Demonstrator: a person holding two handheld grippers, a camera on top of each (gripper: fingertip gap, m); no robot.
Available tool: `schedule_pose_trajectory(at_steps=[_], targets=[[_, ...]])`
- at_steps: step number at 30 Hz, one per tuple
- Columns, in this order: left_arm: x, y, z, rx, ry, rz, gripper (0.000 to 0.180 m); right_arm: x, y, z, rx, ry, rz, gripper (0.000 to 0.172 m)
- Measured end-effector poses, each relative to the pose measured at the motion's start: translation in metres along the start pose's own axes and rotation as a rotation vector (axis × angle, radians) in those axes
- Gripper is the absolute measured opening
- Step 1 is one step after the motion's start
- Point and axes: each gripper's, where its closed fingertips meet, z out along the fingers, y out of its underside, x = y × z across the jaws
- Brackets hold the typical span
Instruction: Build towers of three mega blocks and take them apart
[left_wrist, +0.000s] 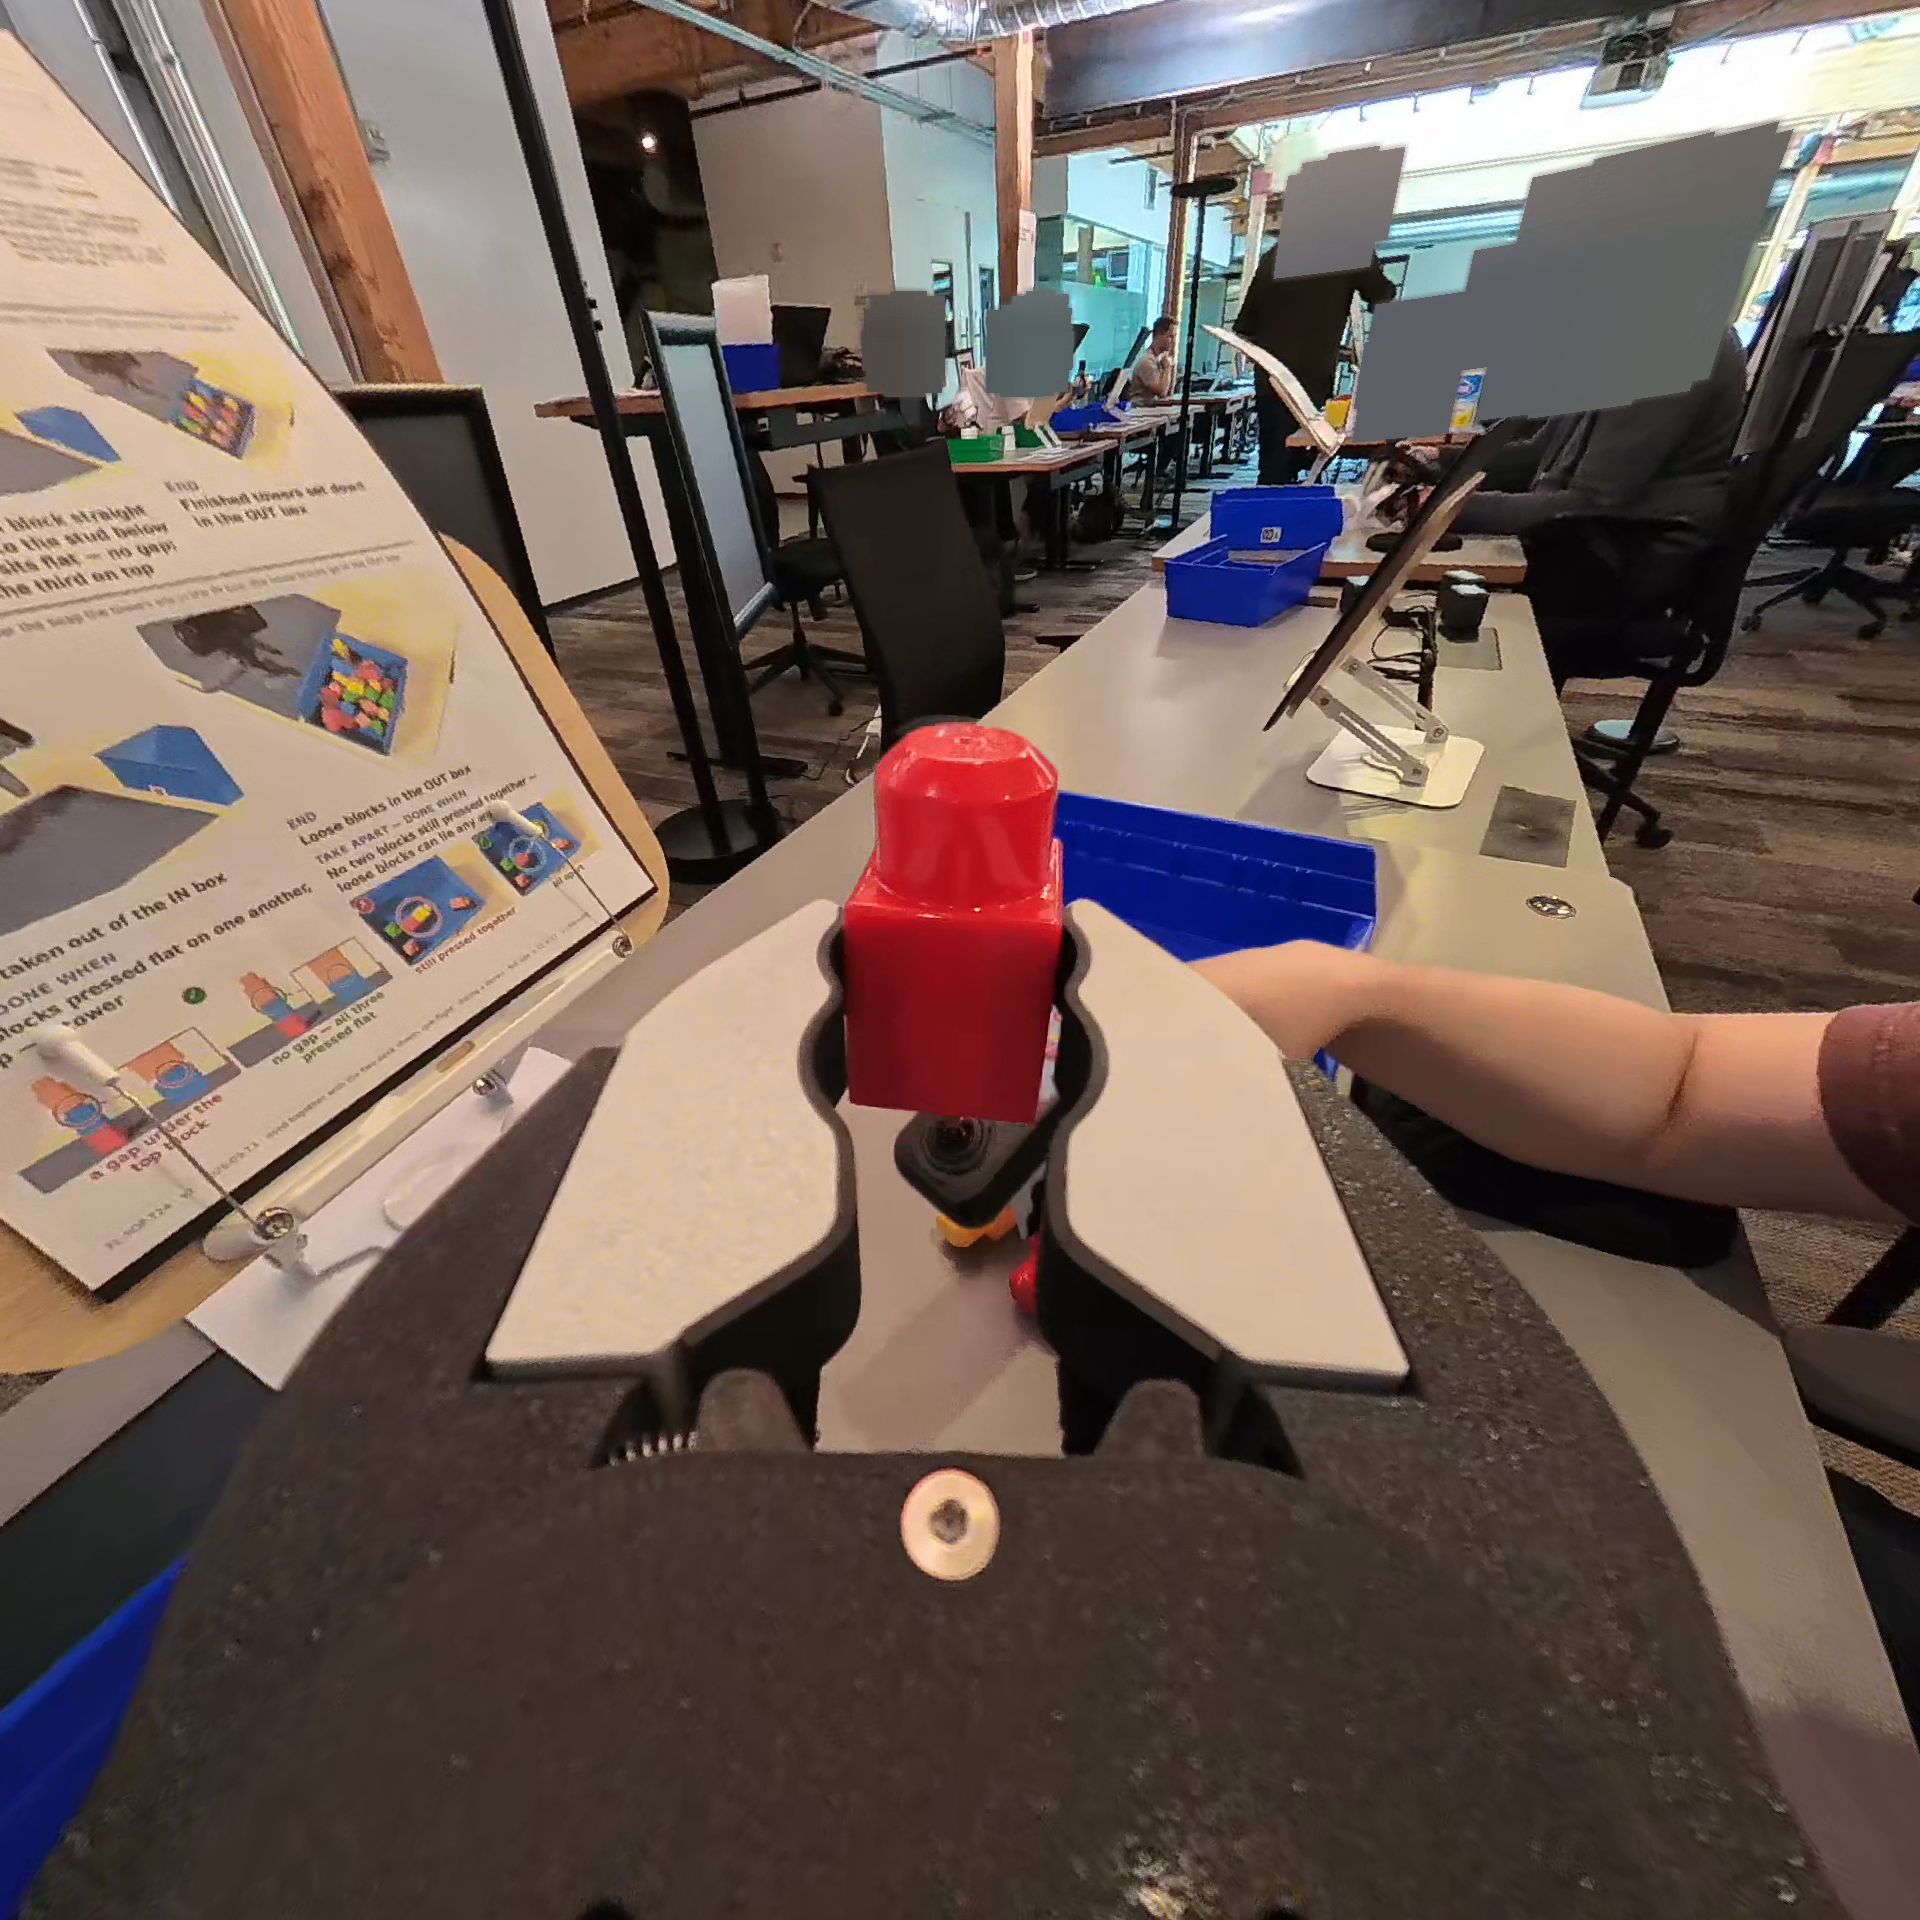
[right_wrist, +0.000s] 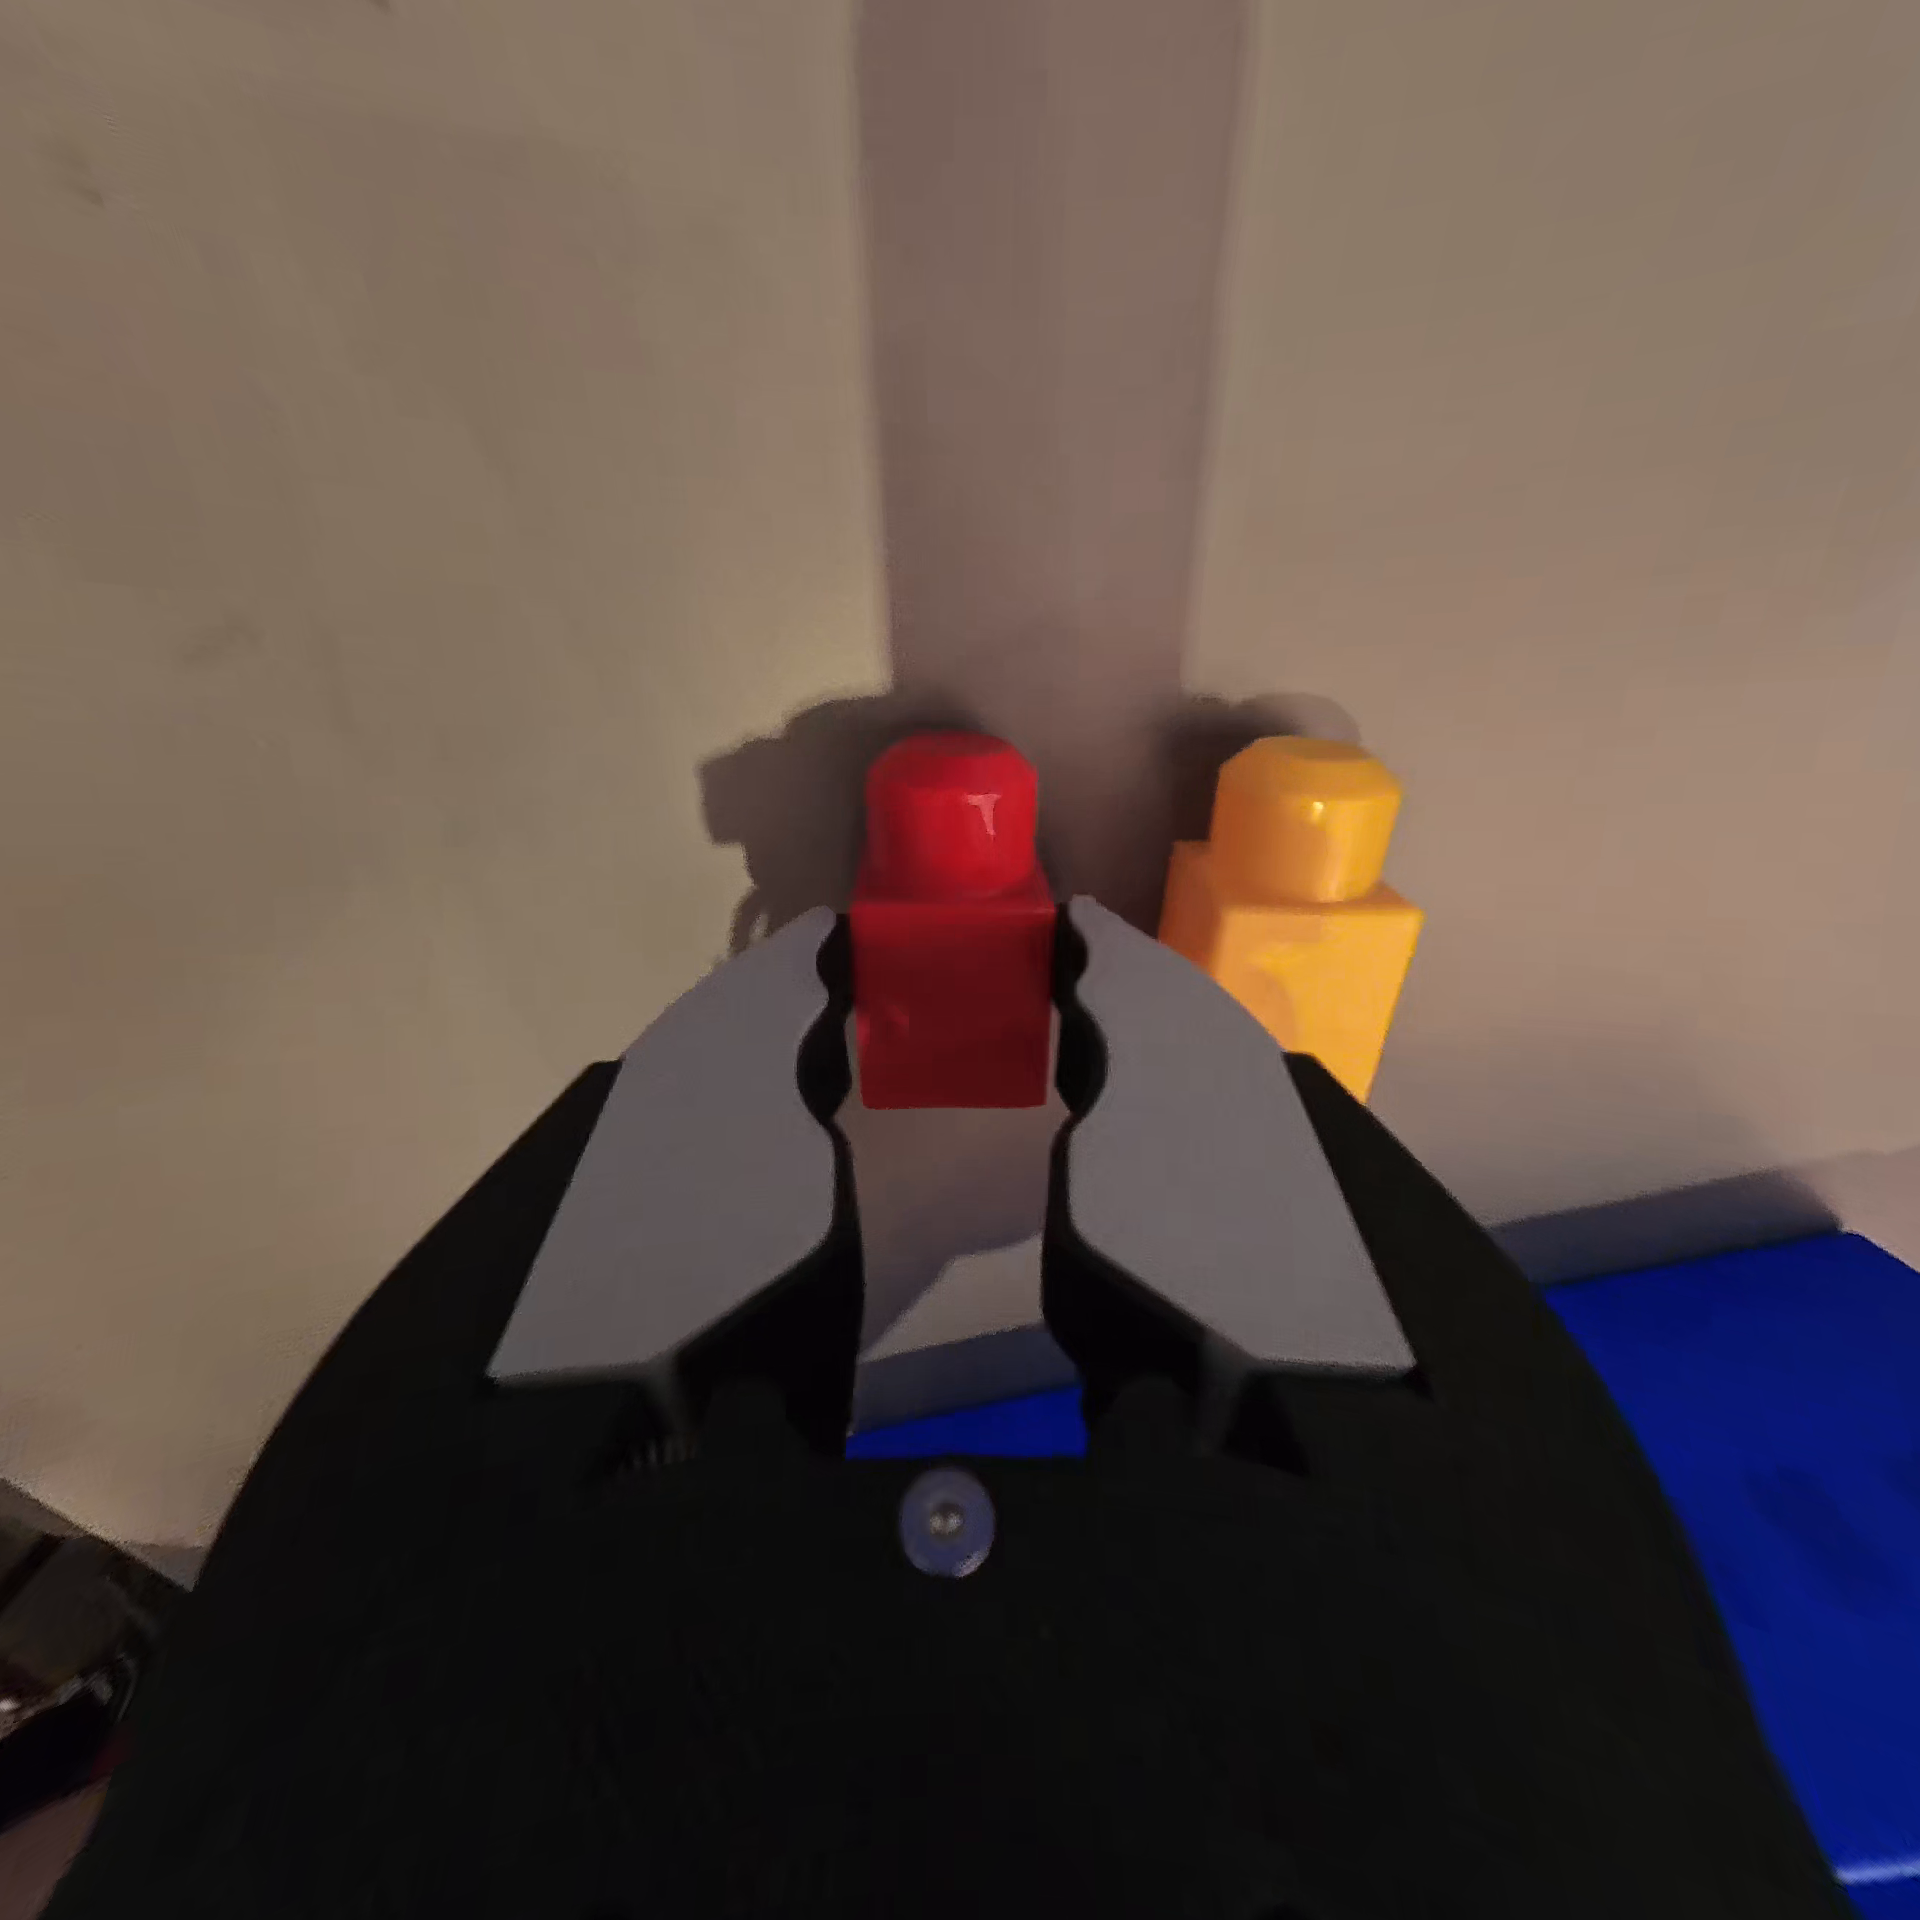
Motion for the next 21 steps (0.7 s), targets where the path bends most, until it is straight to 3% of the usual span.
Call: schedule_pose_trajectory(at_steps=[3,5,11,15,21], targets=[[0.0,-0.003,-0.003,0.019,0.011,-0.007,0.036,-0.014,-0.01,-0.015,0.099,-0.132,0.017,0.038],[-0.001,-0.005,-0.006,0.035,0.018,-0.025,0.036,-0.013,-0.024,-0.044,0.27,-0.182,0.061,0.037],[0.017,-0.013,-0.008,0.151,0.205,-0.102,0.036,-0.008,-0.05,-0.19,1.006,-0.35,0.058,0.037],[0.023,0.001,0.009,0.167,0.295,-0.189,0.036,-0.003,-0.034,-0.278,1.475,-0.365,-0.001,0.037],[0.041,0.047,0.062,0.058,0.375,-0.299,0.036,-0.019,-0.024,-0.308,1.627,-0.476,-0.018,0.037]])
